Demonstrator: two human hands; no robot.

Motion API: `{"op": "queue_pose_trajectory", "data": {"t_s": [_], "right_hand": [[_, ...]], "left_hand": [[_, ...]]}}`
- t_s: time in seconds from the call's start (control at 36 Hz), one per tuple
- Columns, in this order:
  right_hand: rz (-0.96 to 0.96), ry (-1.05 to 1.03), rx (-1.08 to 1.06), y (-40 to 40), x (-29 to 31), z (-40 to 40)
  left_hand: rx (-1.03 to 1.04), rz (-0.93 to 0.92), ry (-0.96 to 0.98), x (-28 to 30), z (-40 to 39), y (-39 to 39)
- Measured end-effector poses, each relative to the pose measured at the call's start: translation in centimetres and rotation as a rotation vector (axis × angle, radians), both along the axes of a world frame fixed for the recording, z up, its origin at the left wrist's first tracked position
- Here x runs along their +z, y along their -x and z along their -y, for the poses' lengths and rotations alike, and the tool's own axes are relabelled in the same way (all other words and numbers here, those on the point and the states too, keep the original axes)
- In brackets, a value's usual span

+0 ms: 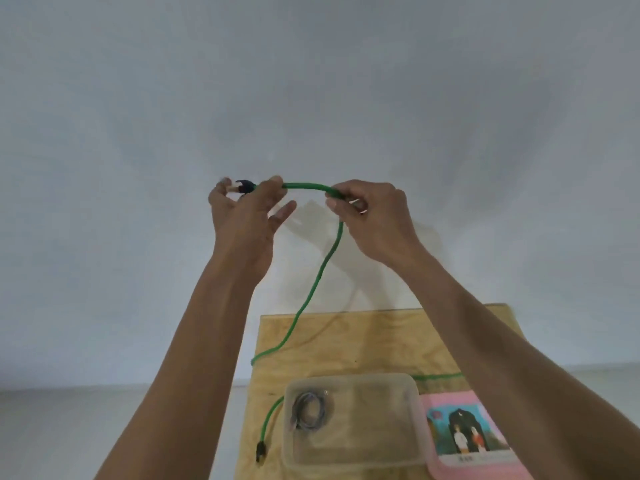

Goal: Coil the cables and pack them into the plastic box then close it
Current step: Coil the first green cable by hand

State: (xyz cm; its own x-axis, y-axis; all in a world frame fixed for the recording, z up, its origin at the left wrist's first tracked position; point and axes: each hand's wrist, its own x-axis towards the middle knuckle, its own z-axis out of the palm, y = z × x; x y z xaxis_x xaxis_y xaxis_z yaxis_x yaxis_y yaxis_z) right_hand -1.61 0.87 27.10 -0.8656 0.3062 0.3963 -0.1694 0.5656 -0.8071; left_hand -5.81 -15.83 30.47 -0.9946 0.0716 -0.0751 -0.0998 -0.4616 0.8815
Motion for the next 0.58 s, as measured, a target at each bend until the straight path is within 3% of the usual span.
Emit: {"op": "queue_pose_trajectory", "data": {"t_s": [0.06,0.14,0.22,0.36,0.58], "right_hand": [[-0.004,-0.111,0.018,-0.1,1.6,-0.1],[-0.023,-0.291,0.012,-0.2,4.2,-1.0],[-0.044,-0.409,-0.014,-0.3,7.3,-2.7],[-0.171,-0.550,-0.064,-0.5,12.6,-5.2],[-0.304,-0.741,-0.147,-0.2,17.8,-8.9]], "left_hand": [[0.050,-0.093,0.239,0.4,0.7,-0.2],[0.116,-0.413,0.711,0.9,1.2,-0.5],[0.119,-0.571,0.896,1.4,0.9,-0.7],[0.006,-0.668,0.935,3.5,-1.9,-1.5],[-0.242,-0.805,0.578,6.1,-8.0,-2.1]]}}
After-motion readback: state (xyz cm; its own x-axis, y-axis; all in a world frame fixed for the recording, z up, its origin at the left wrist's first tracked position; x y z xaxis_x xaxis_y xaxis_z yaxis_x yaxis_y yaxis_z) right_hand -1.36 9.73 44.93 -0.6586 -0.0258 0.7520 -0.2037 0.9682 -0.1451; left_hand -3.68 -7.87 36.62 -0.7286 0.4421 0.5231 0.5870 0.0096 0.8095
